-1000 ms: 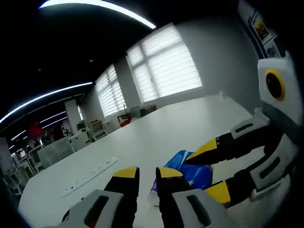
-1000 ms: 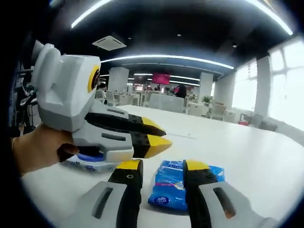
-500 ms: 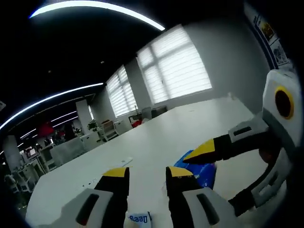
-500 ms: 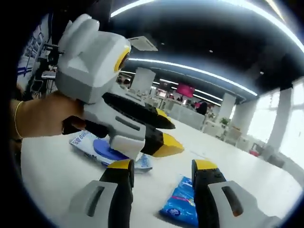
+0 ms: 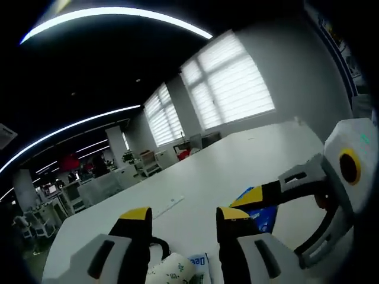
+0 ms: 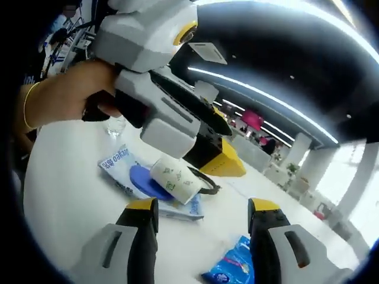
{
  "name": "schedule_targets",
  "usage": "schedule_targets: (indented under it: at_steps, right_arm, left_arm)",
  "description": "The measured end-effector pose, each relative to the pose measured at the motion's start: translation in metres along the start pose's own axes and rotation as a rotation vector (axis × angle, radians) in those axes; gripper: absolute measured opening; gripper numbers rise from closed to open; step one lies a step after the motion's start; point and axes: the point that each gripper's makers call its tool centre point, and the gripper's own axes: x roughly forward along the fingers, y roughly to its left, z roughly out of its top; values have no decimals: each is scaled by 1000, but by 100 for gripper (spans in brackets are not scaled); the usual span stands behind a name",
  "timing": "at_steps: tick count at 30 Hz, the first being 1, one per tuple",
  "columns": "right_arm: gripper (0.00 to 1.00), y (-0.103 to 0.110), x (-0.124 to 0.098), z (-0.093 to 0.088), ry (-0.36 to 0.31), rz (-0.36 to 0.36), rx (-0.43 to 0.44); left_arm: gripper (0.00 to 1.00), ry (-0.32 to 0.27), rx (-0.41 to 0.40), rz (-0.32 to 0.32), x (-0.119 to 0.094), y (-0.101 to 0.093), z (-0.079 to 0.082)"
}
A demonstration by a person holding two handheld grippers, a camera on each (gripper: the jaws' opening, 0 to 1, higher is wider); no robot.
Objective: Arrange the tabletop items into an orderly group along one side of the table until the central work area is clear of visible clutter.
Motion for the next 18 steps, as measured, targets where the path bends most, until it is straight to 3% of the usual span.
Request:
schedule_targets:
  at_steps: [6,10,18]
  right_arm:
    - [59,-2,1,4,0,9,-5]
    - [59,1,3,11,-33,52,109]
    - [57,-15,9,29,-54,33,192]
  left_arm:
    - [45,-42,-20,30,-19,14,7]
    - [45,-40,-29,52,-26,25,7]
    - [45,-29,-65,106,-32,53,2]
